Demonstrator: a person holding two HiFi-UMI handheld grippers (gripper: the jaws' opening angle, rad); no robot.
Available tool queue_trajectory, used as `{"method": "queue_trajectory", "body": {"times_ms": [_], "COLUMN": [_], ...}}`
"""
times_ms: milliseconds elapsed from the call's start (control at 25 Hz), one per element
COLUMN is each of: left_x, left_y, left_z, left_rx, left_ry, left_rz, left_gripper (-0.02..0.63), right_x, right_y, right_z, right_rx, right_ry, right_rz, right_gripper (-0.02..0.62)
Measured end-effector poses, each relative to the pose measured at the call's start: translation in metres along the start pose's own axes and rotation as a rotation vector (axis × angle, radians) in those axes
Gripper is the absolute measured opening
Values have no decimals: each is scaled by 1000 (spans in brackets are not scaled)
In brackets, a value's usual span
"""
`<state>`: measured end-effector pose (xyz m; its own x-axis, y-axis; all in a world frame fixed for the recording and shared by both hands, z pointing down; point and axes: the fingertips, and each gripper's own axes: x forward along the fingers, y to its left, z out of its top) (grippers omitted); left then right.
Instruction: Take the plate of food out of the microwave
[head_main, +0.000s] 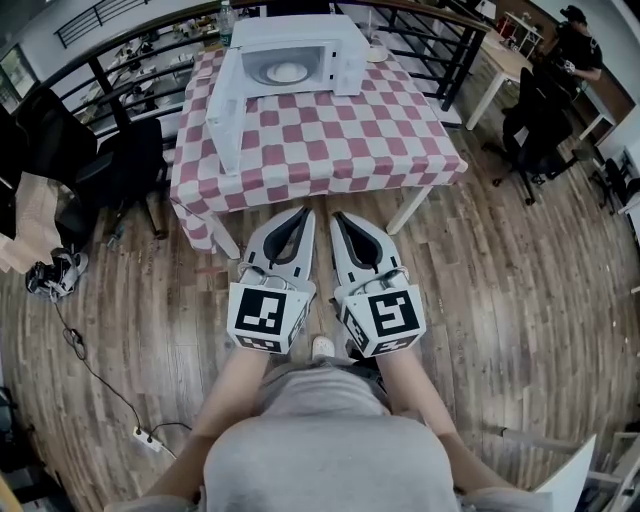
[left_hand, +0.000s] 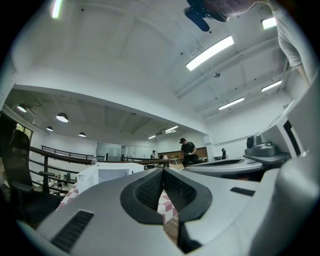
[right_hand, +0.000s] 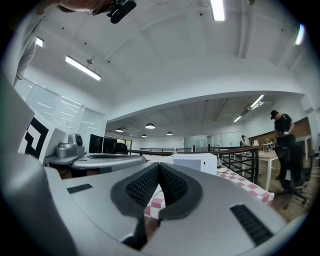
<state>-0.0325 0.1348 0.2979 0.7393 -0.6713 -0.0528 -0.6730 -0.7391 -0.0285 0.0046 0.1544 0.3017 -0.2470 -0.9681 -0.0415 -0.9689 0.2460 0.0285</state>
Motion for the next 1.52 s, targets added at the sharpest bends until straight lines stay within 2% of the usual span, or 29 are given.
{"method": "queue_trajectory", "body": {"times_ms": [320, 760, 1160, 1520], "left_x": [51, 78, 106, 161], "left_y": [10, 30, 50, 82], "left_z": [-3, -8, -19, -28], "left_rx": [3, -14, -30, -29], "left_ry": [-13, -13, 0, 9], "left_rz": [45, 113, 135, 132], "left_gripper": [0, 0, 0, 0], "right_x": [33, 61, 92, 144], "right_y": [-40, -59, -76, -109], "right_z": [-5, -12, -18, -27], "right_rx": [-7, -2, 12, 14], "right_ry": [0, 11, 16, 22], "right_rz": [42, 96, 107, 95], "right_gripper": [26, 26, 26, 26]}}
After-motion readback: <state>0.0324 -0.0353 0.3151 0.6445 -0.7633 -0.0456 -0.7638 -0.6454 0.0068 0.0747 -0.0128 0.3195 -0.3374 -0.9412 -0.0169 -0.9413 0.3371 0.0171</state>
